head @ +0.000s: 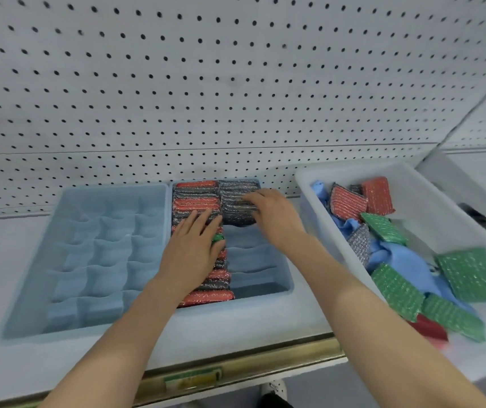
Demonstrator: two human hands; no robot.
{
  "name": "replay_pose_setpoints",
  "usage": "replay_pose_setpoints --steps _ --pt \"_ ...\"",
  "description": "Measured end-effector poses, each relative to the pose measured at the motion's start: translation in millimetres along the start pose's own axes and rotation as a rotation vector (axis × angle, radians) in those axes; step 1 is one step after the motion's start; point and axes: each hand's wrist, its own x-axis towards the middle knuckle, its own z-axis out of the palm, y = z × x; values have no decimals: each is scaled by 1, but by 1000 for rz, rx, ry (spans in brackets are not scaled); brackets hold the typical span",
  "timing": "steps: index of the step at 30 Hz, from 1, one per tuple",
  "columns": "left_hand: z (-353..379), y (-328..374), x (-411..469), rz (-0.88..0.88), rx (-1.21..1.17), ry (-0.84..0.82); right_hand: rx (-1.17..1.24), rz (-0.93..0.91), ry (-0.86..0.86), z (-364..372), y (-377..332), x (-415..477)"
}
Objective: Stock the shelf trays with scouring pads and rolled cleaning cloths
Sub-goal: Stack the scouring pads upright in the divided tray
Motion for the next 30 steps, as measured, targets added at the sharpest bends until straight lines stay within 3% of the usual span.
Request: replay_pose_setpoints --steps 6,10,15,20,26,30 --pt "-20 27 -2 -23 -107 30 80 104 223 -77 33 -72" --pt "-35 96 2 150 -249 154 59 305 286 -123 93 -131" --pt "-20 203 33 315 -268 62 29 484 82 -146 183 -176" --pt "8 267 56 225 7 -28 6 473 -173 -155 243 -173" --pt "13 280 59 96 9 -48 8 244 -371 -135 255 -127" --pt "-4 283 59 58 -192 -68 16 189 -383 -115 267 -105"
